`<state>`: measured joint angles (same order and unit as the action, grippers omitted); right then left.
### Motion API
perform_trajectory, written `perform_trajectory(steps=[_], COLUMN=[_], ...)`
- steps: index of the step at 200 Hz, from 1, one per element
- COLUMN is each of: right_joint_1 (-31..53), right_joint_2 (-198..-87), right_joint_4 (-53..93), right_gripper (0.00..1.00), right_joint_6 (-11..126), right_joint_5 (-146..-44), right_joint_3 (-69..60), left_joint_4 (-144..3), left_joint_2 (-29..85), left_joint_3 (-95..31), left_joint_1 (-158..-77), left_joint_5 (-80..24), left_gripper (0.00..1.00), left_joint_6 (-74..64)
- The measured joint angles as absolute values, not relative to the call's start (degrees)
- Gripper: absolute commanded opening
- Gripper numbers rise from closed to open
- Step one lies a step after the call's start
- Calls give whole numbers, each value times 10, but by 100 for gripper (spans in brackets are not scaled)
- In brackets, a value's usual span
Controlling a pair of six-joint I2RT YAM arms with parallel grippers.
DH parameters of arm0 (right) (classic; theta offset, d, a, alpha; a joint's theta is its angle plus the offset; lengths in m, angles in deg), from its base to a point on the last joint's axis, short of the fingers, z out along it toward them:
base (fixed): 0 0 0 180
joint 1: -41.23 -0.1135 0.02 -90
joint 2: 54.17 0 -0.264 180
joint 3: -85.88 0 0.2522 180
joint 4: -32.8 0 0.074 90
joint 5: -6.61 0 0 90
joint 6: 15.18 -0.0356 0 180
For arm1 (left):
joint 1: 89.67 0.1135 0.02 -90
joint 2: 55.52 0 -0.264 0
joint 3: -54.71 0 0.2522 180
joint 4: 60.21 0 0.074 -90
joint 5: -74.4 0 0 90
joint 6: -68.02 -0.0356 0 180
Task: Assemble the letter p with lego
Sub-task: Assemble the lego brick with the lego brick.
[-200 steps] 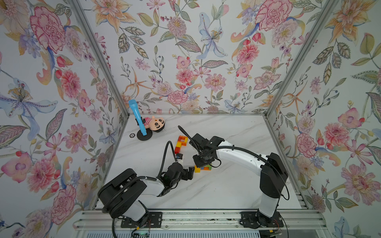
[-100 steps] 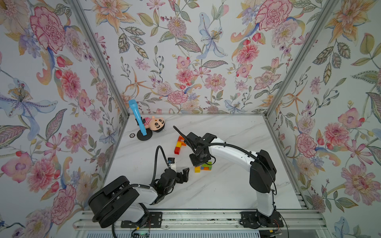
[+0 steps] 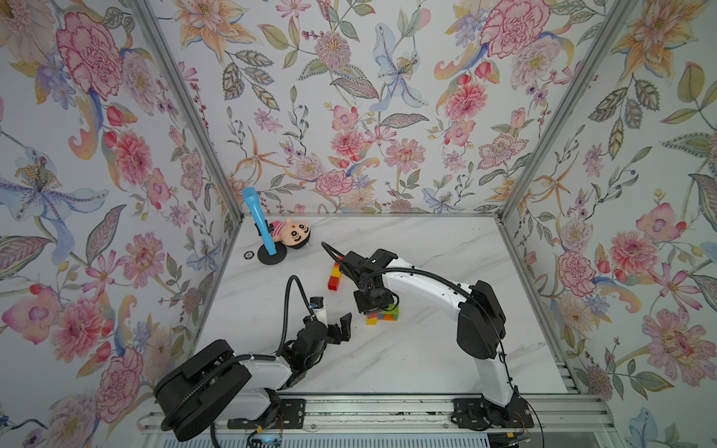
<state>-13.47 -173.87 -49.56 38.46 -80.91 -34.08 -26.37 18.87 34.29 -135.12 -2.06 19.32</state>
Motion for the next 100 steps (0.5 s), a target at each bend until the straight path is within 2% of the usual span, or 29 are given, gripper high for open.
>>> perform_trajectory(steps=[100], right_joint_1=[-134], right_joint_2=[-1744], right_joint_4=[-506], right_gripper=[5], right_joint_6=[349], right_joint_5=[-805], right_joint_3=[-356], left_joint_4=[-264], left_joint_2=[172], left_joint_3=[351], left_joint_1=[-1351], left_joint_5=[-1], left_gripper=[99], left_joint_6=[159])
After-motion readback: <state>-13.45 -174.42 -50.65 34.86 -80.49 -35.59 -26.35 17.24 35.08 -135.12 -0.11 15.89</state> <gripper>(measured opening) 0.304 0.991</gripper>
